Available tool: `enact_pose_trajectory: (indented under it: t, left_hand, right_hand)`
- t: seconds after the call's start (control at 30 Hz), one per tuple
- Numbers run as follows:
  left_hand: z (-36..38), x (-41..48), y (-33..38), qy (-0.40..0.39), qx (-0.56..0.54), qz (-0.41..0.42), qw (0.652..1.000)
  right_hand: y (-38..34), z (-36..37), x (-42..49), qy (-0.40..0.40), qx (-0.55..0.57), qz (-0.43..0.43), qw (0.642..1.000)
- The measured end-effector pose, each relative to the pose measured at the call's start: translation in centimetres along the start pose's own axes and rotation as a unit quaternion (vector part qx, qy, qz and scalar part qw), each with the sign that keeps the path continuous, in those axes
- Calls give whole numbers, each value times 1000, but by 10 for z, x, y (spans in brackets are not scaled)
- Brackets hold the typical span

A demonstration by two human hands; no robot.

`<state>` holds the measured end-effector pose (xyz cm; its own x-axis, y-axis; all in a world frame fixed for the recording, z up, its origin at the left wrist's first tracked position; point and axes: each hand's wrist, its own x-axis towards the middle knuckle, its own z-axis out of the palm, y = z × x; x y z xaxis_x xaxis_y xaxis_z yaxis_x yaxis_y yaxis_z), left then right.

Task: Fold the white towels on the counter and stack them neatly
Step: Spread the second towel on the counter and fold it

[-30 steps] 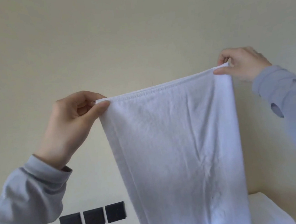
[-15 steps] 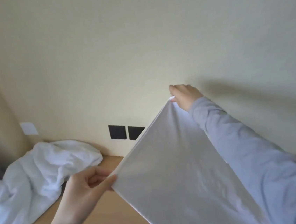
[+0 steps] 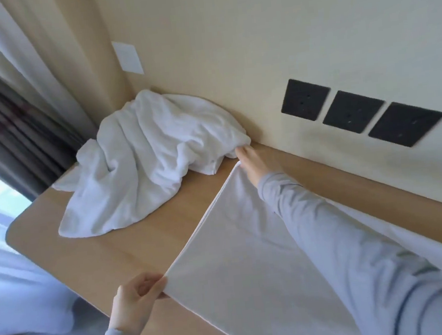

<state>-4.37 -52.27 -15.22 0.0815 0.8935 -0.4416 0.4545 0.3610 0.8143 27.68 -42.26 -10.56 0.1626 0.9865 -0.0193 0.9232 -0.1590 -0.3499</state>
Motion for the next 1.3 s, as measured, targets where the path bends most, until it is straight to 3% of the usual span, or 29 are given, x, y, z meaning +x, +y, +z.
enact_pose_trajectory:
  t: [0.13,0.3,0.4,0.47,0.57,0.63,0.77,0.83,0.9,1.03,1.2,1.3]
  left_hand:
    - [8,14,-21,47,75,6,996]
    - [23,22,-26,109,218,27,969]
    - [37,23,-20,159,344,24,925]
    - [56,20,-10,186,349,116,911]
    - [92,19,9,77,376,304,872]
    - [101,25,8,9,389,320,864]
    - [90,37,-16,-31,426,310,849]
    - [87,38,-24,-34,428,306,850]
    - [88,38,-27,-26,428,302,851]
    - [91,38,-30,-10,428,304,851]
    - [92,36,-26,-2,432,298,851]
    - [93,37,-26,-2,436,293,851]
  right_hand:
    - [6,34,27,-24,-87,3,996]
    - [14,68,39,-18,-98,-5,995]
    - [13,74,28,39,-4,0,999]
    - [3,77,3,72,93,-24,993]
    - [-19,98,-57,58,109,-158,980]
    - [-19,113,-87,5,52,-247,968]
    - [20,111,-68,-67,-96,-307,945]
    - [44,104,-44,-74,-139,-276,948]
    - [67,94,-20,-67,-151,-191,968]
    - [91,82,2,-54,-110,-70,990]
    - [68,90,-16,-19,-177,-44,983]
    - [22,104,-70,11,-99,-126,987]
